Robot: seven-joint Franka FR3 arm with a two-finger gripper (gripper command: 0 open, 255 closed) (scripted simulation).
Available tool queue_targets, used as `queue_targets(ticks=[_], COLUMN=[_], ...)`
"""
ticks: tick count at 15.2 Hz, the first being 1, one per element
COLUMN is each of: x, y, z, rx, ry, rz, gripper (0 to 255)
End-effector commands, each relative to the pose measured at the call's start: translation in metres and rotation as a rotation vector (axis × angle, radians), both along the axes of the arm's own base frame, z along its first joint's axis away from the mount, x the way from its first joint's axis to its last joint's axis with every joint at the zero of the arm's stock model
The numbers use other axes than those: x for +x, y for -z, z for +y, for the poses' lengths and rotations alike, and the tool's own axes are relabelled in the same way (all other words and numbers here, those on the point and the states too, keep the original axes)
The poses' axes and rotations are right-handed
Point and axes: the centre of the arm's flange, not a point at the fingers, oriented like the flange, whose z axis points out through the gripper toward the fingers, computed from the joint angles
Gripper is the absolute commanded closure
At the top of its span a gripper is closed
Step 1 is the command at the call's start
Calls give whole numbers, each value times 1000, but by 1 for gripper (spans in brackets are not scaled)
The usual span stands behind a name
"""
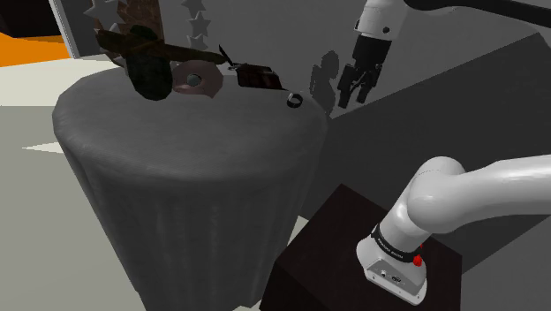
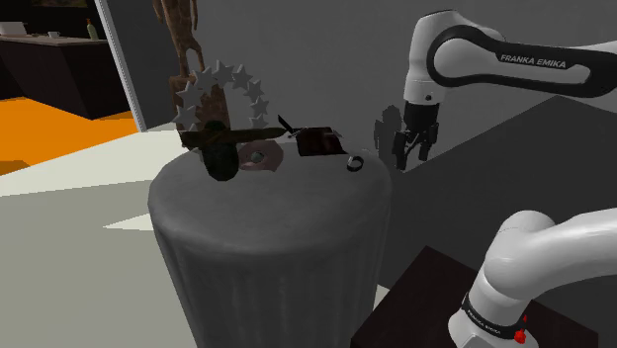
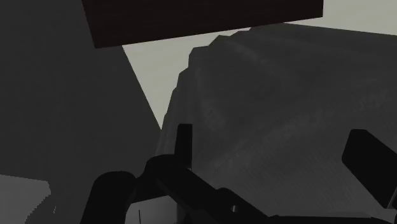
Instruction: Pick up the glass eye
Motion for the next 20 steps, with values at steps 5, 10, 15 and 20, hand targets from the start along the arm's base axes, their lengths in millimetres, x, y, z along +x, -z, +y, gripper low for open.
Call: queue_targets(ticks=[5,10,15,20], x=[46,103,159,214], y=[5,8,7,3], z=[4,14,29,49], rx=[75,168,261,355], ry=[-71,-159,-247,-336], rz=[-33,-74,-116,-157], gripper=[0,0,0,0])
